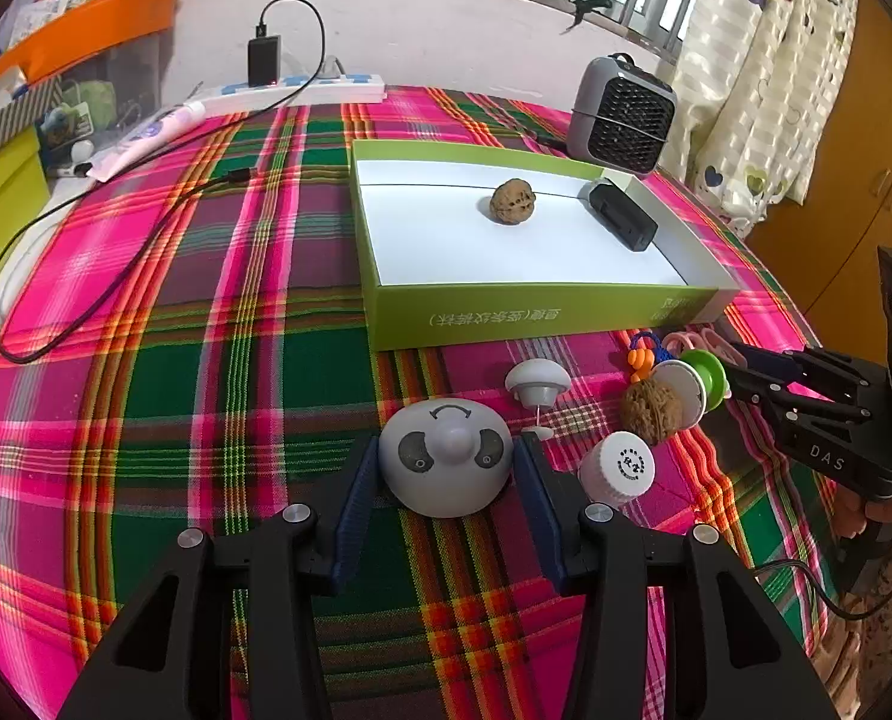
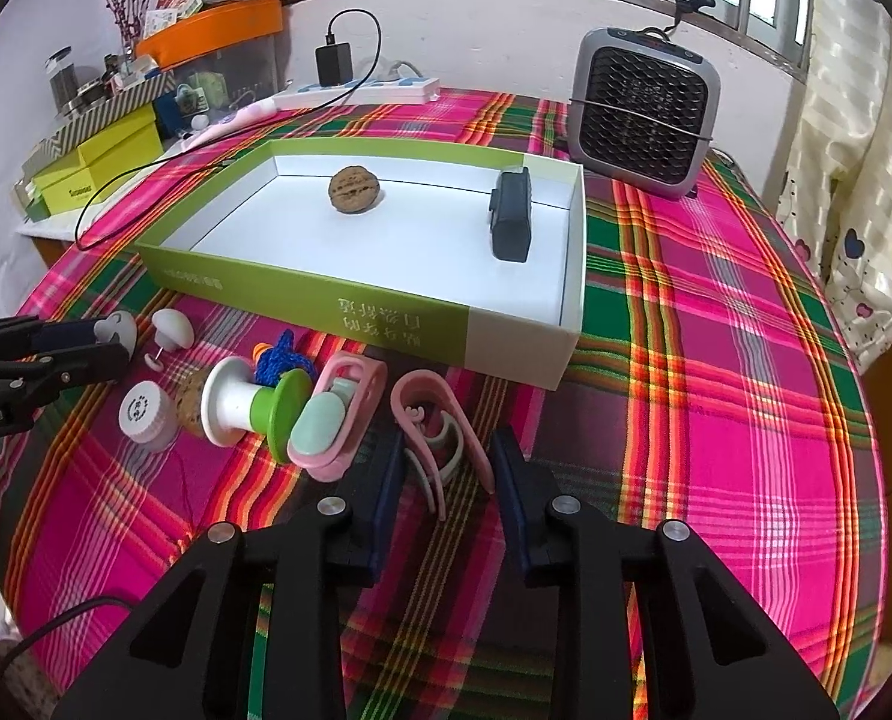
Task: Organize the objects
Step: 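Grasp the white round toy with the left tool while the right tool grasps the pink clip, then lift the white toy and pink clip and carry both over the white box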
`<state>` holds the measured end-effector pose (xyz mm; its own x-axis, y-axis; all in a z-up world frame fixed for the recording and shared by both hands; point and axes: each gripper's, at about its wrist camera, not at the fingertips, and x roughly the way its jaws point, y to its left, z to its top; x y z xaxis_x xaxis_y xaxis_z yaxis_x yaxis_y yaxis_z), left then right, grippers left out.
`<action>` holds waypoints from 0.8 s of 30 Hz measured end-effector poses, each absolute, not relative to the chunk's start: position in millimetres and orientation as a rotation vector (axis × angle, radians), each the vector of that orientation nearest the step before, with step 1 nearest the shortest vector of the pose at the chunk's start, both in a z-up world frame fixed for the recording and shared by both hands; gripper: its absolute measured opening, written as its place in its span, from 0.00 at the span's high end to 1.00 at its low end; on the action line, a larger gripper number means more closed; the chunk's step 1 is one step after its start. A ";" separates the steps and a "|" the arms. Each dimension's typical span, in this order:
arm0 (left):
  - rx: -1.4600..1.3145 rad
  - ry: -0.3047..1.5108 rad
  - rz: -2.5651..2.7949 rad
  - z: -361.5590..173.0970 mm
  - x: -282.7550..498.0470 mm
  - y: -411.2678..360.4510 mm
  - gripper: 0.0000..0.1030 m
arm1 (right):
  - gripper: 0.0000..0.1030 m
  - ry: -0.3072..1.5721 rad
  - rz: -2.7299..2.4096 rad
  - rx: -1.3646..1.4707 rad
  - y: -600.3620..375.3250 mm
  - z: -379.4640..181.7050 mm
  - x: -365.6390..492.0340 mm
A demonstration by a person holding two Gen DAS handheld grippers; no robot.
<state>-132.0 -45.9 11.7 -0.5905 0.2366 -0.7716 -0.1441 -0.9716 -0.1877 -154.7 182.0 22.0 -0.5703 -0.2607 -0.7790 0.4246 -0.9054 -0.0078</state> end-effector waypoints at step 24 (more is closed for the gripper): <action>-1.251 -0.152 2.644 26.2 -126.7 -43.7 0.57 | 0.71 0.222 -2.498 1.155 190.1 31.6 -151.2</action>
<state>-126.7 -43.7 26.2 -0.6167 0.2341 -0.7516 -0.1465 -0.9722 -0.1826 -151.2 190.1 31.6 -0.5910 -0.2709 -0.7598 0.4007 -0.9161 0.0150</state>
